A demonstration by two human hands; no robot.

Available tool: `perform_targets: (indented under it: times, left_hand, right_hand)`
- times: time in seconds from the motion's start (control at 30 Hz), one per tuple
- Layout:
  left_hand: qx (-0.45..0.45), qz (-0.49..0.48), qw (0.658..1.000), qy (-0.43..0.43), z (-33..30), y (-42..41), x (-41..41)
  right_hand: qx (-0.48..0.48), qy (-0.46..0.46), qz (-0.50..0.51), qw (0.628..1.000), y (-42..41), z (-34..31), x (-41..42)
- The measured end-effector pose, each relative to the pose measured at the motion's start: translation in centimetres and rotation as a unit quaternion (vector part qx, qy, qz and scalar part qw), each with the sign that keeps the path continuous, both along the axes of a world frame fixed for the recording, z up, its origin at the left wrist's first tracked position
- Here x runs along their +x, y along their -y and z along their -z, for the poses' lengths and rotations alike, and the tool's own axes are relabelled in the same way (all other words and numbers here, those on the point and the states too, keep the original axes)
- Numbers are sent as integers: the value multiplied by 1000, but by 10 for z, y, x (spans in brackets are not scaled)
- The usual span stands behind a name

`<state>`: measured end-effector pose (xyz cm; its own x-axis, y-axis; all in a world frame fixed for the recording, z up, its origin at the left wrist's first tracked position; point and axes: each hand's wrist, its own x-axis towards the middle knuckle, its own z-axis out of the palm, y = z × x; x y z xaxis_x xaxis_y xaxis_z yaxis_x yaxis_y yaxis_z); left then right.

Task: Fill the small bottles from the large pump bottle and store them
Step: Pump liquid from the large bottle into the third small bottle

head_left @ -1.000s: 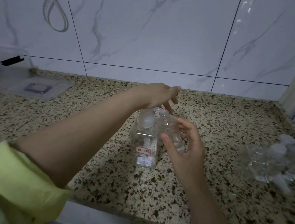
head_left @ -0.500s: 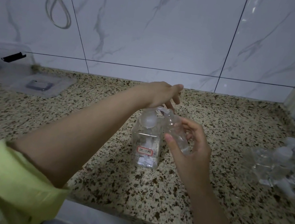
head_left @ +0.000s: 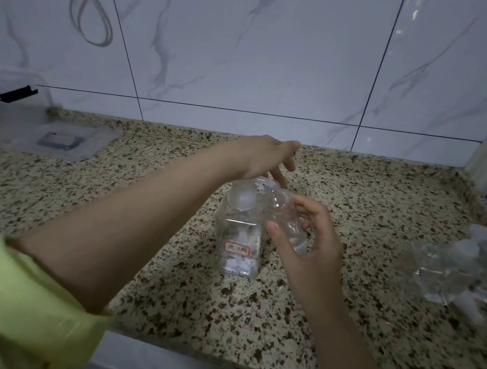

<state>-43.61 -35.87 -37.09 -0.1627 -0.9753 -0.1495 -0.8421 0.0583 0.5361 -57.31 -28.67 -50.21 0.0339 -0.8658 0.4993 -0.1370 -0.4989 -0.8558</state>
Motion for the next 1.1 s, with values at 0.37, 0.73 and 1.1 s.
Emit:
perform_targets:
  times: [0.37, 0.73, 1.1]
  left_hand:
    - [-18, 2, 1000, -19, 0, -1, -1]
    - [-13, 14, 1000, 20, 0, 0, -2]
    - [-17, -12, 1000, 7, 4, 2, 0]
  right_hand:
    - [0, 7, -4, 1000, 0, 0, 0]
    - [0, 8, -7, 1000, 2, 3, -1]
    - [-11, 12, -13, 1000, 4, 3, 0]
